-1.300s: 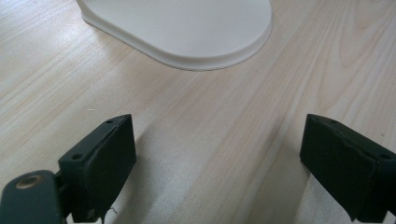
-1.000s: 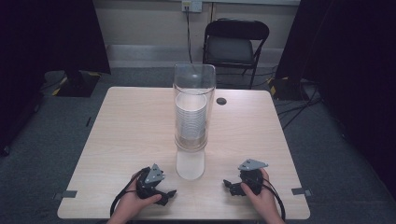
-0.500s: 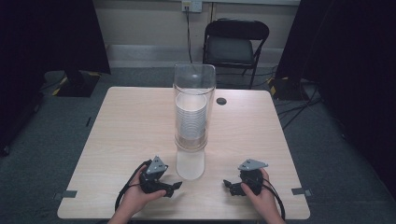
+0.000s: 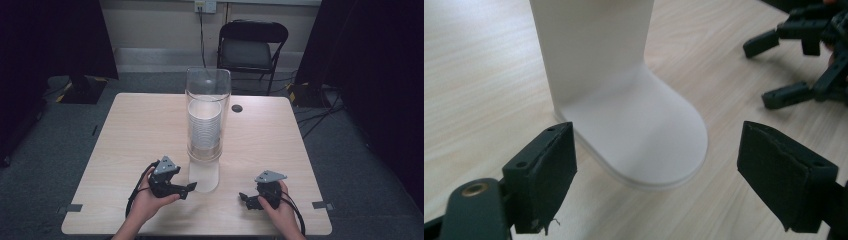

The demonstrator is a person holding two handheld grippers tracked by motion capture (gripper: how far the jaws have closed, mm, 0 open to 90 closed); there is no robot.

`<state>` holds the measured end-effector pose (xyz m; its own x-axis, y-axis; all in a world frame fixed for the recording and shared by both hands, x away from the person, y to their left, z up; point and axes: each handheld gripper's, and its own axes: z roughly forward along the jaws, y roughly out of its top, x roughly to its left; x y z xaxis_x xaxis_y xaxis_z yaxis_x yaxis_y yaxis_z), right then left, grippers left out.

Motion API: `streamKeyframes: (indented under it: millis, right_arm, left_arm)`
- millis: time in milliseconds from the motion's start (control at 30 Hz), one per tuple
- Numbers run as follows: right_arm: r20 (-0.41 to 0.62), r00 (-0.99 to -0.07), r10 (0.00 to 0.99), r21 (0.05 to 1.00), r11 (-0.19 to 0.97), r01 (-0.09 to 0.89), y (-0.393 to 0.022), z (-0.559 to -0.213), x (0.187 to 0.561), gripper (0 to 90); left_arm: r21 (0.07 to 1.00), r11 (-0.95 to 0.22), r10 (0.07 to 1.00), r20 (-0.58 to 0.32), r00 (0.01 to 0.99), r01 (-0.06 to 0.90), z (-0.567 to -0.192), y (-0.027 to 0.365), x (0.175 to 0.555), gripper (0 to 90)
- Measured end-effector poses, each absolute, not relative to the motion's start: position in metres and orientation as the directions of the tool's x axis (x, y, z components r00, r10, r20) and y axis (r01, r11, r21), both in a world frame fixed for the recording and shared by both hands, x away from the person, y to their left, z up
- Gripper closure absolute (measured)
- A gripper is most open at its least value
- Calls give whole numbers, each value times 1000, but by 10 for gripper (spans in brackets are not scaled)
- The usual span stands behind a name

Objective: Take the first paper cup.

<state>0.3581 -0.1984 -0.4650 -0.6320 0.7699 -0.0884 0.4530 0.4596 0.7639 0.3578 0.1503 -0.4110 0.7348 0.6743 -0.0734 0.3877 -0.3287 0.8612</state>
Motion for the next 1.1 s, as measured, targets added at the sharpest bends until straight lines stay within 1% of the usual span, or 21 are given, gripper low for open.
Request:
streamKeyframes:
  millis: [67, 167, 300, 367, 500, 800, 1000, 1100]
  right_arm:
    - [-89, -632, 770, 764, 460, 453, -198, -465, 358, 56]
    - [-89, -632, 770, 764, 460, 453, -198, -465, 358, 56]
    - [-89, -632, 770, 764, 460, 452, -198, -465, 358, 56]
    - [-89, -632, 770, 764, 460, 452, -198, -465, 358, 56]
    - [-89, -633, 769, 764, 460, 452, -198, -465, 358, 56]
    - [-89, -632, 770, 764, 460, 452, -198, -465, 358, 56]
    - [-89, -632, 770, 764, 460, 453, -198, -465, 358, 56]
    - [-89, -632, 769, 764, 460, 453, -198, -465, 358, 56]
  left_arm:
    - [859, -342, 683, -51, 729, 381, -404, 148, 359, 158]
    - [874, -314, 684, -62, 727, 370, -397, 146, 361, 158]
    - [885, -303, 683, -56, 728, 353, -387, 143, 364, 165]
    - [888, -312, 680, -40, 732, 338, -384, 140, 365, 165]
    - [892, -312, 675, -33, 738, 326, -381, 134, 368, 165]
    - [901, -292, 666, -50, 744, 321, -375, 118, 375, 171]
    - [907, -273, 680, -54, 731, 321, -375, 110, 381, 176]
    - [911, -269, 682, -49, 729, 313, -377, 108, 383, 220]
